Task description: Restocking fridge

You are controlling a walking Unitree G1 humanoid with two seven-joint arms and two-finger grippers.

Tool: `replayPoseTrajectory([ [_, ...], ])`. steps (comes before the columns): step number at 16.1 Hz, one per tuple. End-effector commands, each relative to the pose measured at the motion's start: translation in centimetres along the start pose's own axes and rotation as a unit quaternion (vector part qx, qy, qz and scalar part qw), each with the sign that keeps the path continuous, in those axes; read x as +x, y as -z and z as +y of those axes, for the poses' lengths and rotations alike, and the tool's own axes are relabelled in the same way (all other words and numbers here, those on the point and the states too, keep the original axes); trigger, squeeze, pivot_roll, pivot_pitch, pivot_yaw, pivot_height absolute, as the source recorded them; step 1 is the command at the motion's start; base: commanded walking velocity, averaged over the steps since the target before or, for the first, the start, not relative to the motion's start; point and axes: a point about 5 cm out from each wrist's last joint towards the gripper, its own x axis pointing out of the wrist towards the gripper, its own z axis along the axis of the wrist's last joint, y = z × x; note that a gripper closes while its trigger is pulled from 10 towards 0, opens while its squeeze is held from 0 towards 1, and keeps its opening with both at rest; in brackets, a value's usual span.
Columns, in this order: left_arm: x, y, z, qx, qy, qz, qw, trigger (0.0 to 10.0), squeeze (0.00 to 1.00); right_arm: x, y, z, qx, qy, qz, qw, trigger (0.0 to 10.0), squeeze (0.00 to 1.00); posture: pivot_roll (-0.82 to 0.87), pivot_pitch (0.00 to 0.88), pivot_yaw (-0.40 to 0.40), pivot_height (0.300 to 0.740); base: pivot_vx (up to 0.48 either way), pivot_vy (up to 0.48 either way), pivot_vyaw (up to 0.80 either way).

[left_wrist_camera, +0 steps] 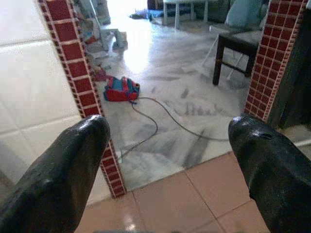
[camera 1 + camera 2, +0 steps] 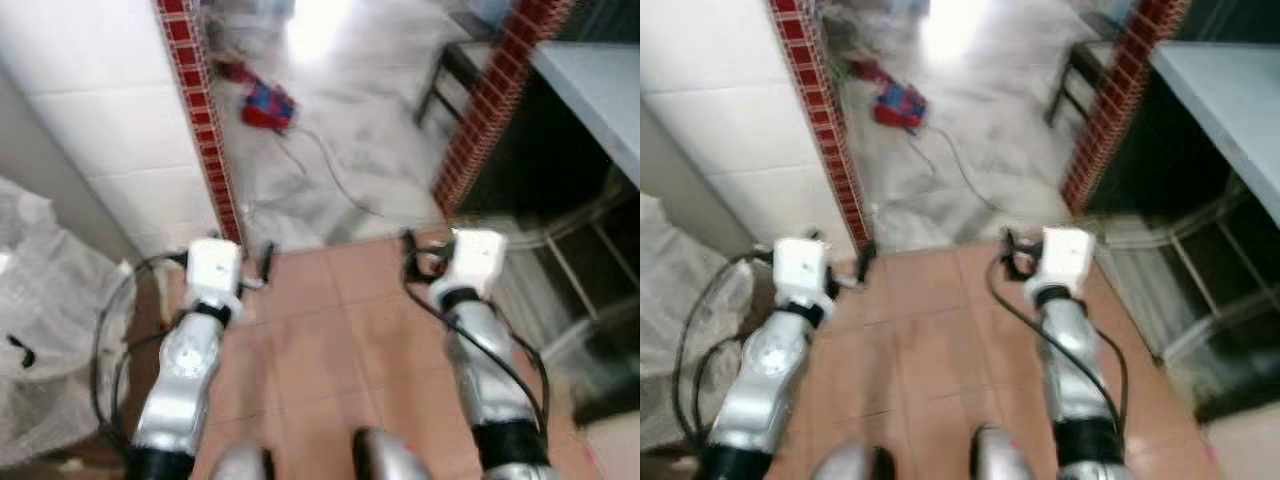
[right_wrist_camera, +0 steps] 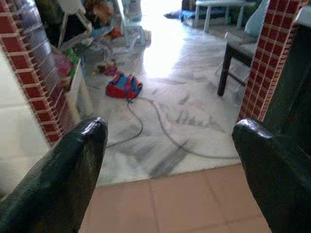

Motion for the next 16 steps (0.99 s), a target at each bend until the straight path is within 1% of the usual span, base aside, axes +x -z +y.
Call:
replayPoseTrajectory([
  [1, 0.0, 0.0, -0.5, -0.003, -0.007, -0.007, 1.000, 10.0, 0.00, 0.4, -0.5, -0.8, -0.021, 0.002, 0.001, 1.000, 10.0, 0.00, 0.03, 0.094, -0.012, 0.740, 0.000, 0.000, 0.00],
  [3, -0.4, 0.1, -0.3, -0.017, -0.020, -0.007, 1.000, 10.0, 0.00, 0.7, -0.5, -1.0, -0.017, 0.008, 0.007, 1.000, 10.0, 0.00, 0.04, 0.094, -0.032, 0.740, 0.000, 0.000, 0.00],
  [4, -0.6, 0.3, -0.3, -0.019, -0.021, -0.005, 1.000, 10.0, 0.00, 0.9, -0.5, -0.8, -0.025, 0.003, 0.008, 1.000, 10.0, 0.00, 0.04, 0.094, -0.034, 0.740, 0.000, 0.000, 0.00],
  [5, -0.7, 0.4, -0.4, -0.025, -0.019, -0.003, 1.000, 10.0, 0.00, 1.1, -0.3, -0.8, -0.037, 0.013, 0.021, 0.999, 10.0, 0.00, 0.04, 0.099, -0.033, 0.740, 0.000, 0.000, 0.00],
  [6, -0.8, 0.4, -0.6, -0.035, -0.005, -0.003, 0.999, 10.0, 0.00, 1.2, -0.3, -1.3, -0.076, 0.054, 0.021, 0.995, 10.0, 0.00, 0.03, 0.104, -0.028, 0.740, 0.000, 0.000, 0.00],
  [7, -0.8, 0.3, -0.7, -0.037, -0.001, -0.004, 0.999, 10.0, 0.00, 1.2, -0.3, -1.4, -0.085, 0.063, 0.020, 0.994, 10.0, 0.00, 0.03, 0.107, -0.022, 0.740, 0.000, 0.000, 0.00],
  [8, -0.8, 0.3, -0.7, -0.039, 0.009, -0.006, 0.999, 10.0, 0.00, 0.8, -0.6, -1.4, -0.038, 0.030, 0.006, 0.999, 10.0, 0.00, 0.02, 0.113, -0.004, 0.740, 0.345, 0.000, 0.00],
  [9, -0.8, 0.4, -0.8, -0.042, 0.015, -0.004, 0.999, 10.0, 0.00, 0.5, -0.6, -1.7, -0.038, 0.032, 0.004, 0.999, 10.0, 0.00, 0.01, 0.114, 0.003, 0.740, 0.401, 0.244, 0.00],
  [10, -0.8, 0.6, -0.8, -0.047, 0.020, 0.001, 0.999, 10.0, 0.00, 0.3, 0.1, -1.9, -0.042, 0.032, 0.030, 0.998, 10.0, 0.00, 0.00, 0.115, 0.014, 0.740, 0.371, 0.300, 0.00],
  [11, -0.7, 0.6, -0.8, -0.041, 0.025, -0.001, 0.999, 10.0, 0.00, 0.2, 0.1, -1.7, -0.027, 0.029, 0.027, 0.999, 10.0, 0.00, 0.00, 0.115, 0.016, 0.740, 0.375, 0.300, 0.00],
  [13, -0.3, 0.3, -0.6, -0.040, 0.034, -0.008, 0.999, 10.0, 0.00, -0.1, 0.3, -1.0, -0.053, 0.026, 0.031, 0.998, 10.0, 0.00, 0.00, 0.116, 0.023, 0.740, 0.377, 0.296, 0.00],
  [14, -0.2, 0.2, -0.4, -0.031, 0.031, -0.010, 0.999, 10.0, 0.00, -0.2, 0.6, -0.6, -0.061, 0.024, 0.028, 0.997, 10.0, 0.00, 0.00, 0.116, 0.023, 0.740, 0.375, 0.300, 0.00],
  [15, -0.1, 0.2, -0.3, -0.033, 0.033, -0.012, 0.999, 10.0, 0.00, -0.2, 0.4, -0.1, -0.054, 0.014, 0.008, 0.998, 10.0, 0.00, 0.00, 0.115, 0.024, 0.740, 0.379, 0.292, 0.00],
  [16, -0.2, 0.2, -0.5, -0.035, 0.036, -0.012, 0.999, 10.0, 0.00, -0.2, 0.2, 0.2, -0.049, 0.005, 0.004, 0.999, 10.0, 0.00, 0.00, 0.115, 0.025, 0.740, 0.379, 0.296, 0.00],
])
